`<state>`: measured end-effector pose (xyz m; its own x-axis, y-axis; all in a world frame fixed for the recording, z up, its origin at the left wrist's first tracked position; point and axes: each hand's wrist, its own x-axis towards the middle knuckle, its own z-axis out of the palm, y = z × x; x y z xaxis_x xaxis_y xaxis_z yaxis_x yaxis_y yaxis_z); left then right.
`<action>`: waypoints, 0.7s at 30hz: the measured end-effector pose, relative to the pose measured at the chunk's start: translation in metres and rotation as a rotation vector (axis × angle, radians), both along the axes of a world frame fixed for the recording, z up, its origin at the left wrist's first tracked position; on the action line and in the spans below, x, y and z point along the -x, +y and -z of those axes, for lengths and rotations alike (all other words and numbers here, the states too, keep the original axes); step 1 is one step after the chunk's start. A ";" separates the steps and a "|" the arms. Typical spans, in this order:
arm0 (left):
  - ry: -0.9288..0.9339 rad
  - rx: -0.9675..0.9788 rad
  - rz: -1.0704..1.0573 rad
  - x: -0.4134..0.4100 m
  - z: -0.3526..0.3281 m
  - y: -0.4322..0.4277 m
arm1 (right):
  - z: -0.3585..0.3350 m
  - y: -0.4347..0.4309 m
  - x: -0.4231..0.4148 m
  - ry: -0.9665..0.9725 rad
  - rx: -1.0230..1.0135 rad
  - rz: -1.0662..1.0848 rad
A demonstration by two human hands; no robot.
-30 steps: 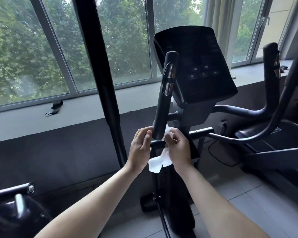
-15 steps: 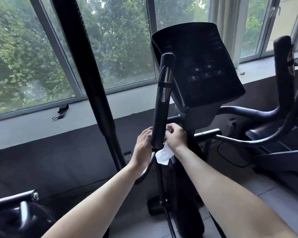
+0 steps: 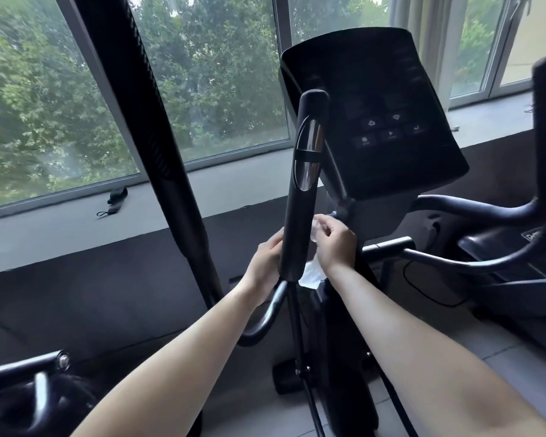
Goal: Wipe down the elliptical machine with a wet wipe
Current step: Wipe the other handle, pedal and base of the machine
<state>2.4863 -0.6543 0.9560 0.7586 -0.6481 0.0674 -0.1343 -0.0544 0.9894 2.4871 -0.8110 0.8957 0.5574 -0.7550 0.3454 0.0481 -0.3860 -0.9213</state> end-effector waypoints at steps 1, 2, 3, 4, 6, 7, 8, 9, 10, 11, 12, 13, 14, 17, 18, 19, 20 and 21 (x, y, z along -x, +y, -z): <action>0.004 -0.013 -0.004 -0.003 0.000 0.000 | -0.001 -0.002 -0.001 0.008 0.012 0.049; 0.001 -0.026 -0.006 -0.005 0.001 0.000 | 0.000 -0.002 -0.002 0.010 0.031 0.093; -0.010 -0.043 -0.003 -0.008 0.003 -0.001 | 0.001 -0.001 -0.004 0.005 0.046 0.131; -0.017 -0.049 -0.002 -0.009 0.004 -0.002 | 0.002 0.001 -0.005 0.003 0.053 0.164; 0.016 -0.014 -0.021 -0.009 0.006 -0.003 | 0.003 0.005 -0.007 0.023 0.028 0.208; 0.029 0.011 -0.023 -0.008 0.006 -0.003 | 0.004 0.006 -0.010 0.034 0.006 0.202; 0.034 0.023 -0.020 -0.008 0.006 -0.003 | 0.004 0.007 -0.012 0.036 -0.007 0.183; 0.031 0.020 -0.013 -0.009 0.008 -0.003 | 0.004 0.009 -0.015 0.032 -0.016 0.165; 0.021 0.024 -0.005 -0.009 0.008 -0.003 | 0.005 0.011 -0.016 0.025 -0.023 0.150; 0.017 0.033 -0.006 -0.008 0.007 -0.002 | 0.006 0.014 -0.017 0.022 -0.037 0.139; 0.028 0.045 -0.015 -0.007 0.007 -0.002 | 0.008 0.017 -0.017 0.019 -0.048 0.122; 0.045 0.056 -0.024 -0.005 0.006 -0.002 | 0.009 0.021 -0.016 0.017 -0.065 0.097; 0.052 0.068 -0.032 -0.006 0.007 -0.002 | 0.010 0.025 -0.014 0.012 -0.090 0.066; 0.039 0.078 -0.036 -0.004 0.007 -0.001 | 0.013 0.033 -0.007 -0.014 -0.191 -0.002; 0.036 0.082 -0.039 -0.003 0.007 0.000 | 0.012 0.034 -0.003 -0.020 -0.217 -0.030; 0.034 0.084 -0.035 -0.003 0.007 0.000 | 0.012 0.034 0.001 -0.022 -0.237 -0.065; 0.035 0.092 -0.026 -0.002 0.007 0.001 | 0.010 0.034 0.006 -0.029 -0.258 -0.108; 0.042 0.104 -0.017 -0.001 0.007 0.001 | 0.008 0.034 0.013 -0.032 -0.278 -0.151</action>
